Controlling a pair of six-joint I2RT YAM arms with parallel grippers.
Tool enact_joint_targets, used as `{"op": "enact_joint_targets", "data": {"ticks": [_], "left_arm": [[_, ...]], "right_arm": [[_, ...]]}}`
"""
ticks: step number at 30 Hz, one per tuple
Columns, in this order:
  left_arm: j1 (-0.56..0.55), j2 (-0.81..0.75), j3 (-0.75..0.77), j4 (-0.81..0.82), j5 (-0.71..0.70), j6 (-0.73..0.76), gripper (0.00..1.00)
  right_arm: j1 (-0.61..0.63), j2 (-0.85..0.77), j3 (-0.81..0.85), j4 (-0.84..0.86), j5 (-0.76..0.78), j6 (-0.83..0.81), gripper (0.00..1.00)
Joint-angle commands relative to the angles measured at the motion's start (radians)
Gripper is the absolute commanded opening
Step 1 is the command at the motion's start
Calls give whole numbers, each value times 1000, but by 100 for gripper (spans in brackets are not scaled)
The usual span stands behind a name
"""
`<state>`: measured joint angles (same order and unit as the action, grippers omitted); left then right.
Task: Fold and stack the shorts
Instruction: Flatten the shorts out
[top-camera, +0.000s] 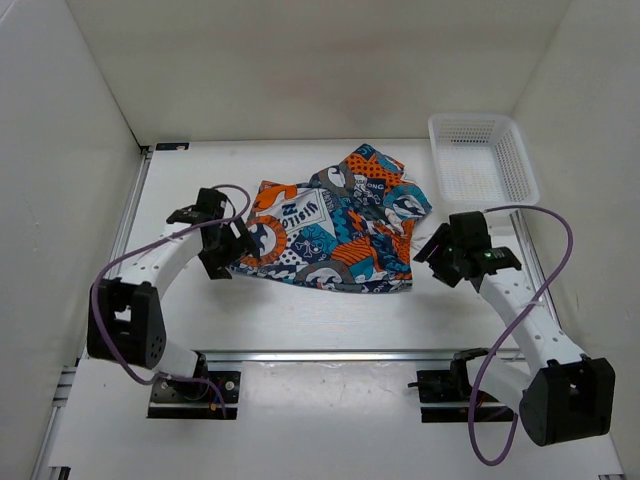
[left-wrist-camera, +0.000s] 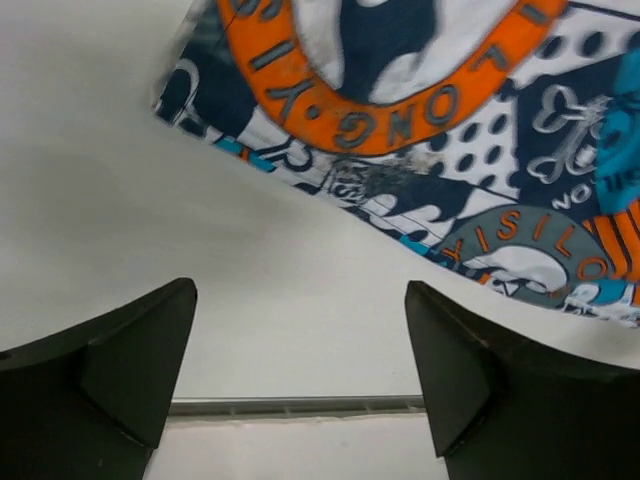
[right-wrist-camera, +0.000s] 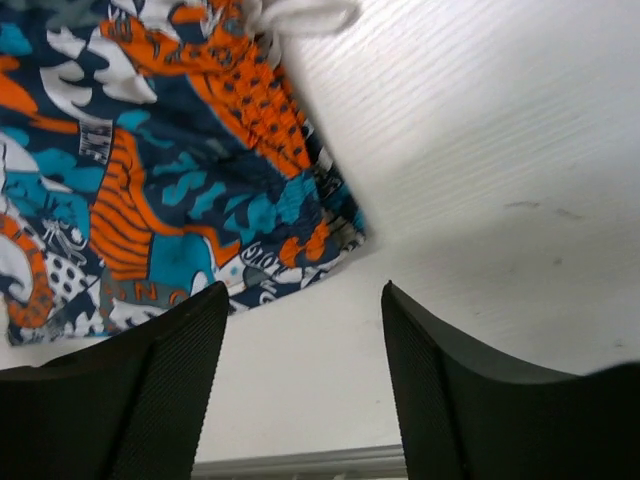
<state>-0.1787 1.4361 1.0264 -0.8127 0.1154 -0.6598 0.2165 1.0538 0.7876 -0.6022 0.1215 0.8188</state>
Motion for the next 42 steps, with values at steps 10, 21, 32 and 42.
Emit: {"op": "enact_joint_targets", "data": {"ticks": [10,21,32,42], "left_arm": [[-4,268,115,18,-109,-41,99],[-4,402,172,38,-95,-41,10],[-4,336,217,26,-76,-32,10],[70,197,914,-307,-151,97,10]], "right_arm": [[3,24,-174,102,-295,105,74],[3,250,-159,315,-260,155,71],[47,339,-29,262,-188,206,4],[17,276,762,-135,-16,-202,0]]}}
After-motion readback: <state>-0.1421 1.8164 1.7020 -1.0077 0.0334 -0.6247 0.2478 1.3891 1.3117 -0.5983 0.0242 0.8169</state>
